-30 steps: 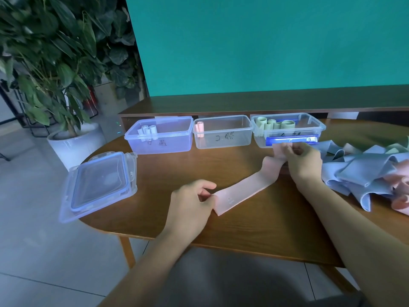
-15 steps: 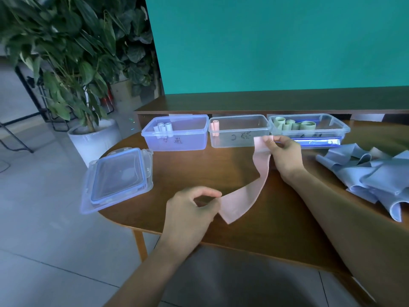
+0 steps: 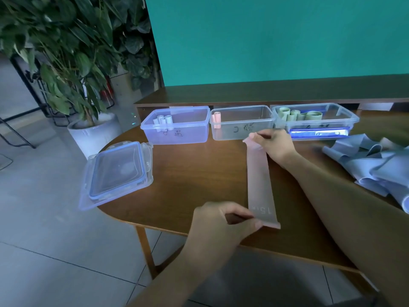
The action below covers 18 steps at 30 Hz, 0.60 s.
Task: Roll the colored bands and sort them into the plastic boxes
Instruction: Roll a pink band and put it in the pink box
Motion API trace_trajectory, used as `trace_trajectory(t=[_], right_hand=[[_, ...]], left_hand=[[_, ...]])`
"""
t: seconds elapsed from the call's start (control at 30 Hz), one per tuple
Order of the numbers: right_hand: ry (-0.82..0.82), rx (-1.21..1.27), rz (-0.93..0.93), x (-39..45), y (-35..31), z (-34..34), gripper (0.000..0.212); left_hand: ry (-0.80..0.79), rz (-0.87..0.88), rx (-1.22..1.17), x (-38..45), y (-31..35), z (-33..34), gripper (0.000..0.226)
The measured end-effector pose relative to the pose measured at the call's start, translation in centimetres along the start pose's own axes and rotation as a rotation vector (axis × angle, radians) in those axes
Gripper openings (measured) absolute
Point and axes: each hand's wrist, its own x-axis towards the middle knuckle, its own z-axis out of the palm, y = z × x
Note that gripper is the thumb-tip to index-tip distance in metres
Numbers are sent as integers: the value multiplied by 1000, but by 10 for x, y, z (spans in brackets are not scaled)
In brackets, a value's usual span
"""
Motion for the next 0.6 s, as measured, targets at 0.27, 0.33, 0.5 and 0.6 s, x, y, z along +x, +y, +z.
trace_trajectory(t=[0.27, 0.33, 0.5, 0.6], right_hand=[[3, -176, 24, -14, 2, -8, 51], [16, -163, 20, -25, 1, -13, 48], [4, -199, -14, -64, -1, -26, 38], [-20, -192, -66, -95, -3, -36, 29]], left_hand=[[19, 224, 164, -2, 2, 9, 14], [16, 300, 221, 0, 3, 10, 12], [-4, 351, 260, 5, 4, 8, 20], [-17, 410, 284, 9, 2, 3, 26]])
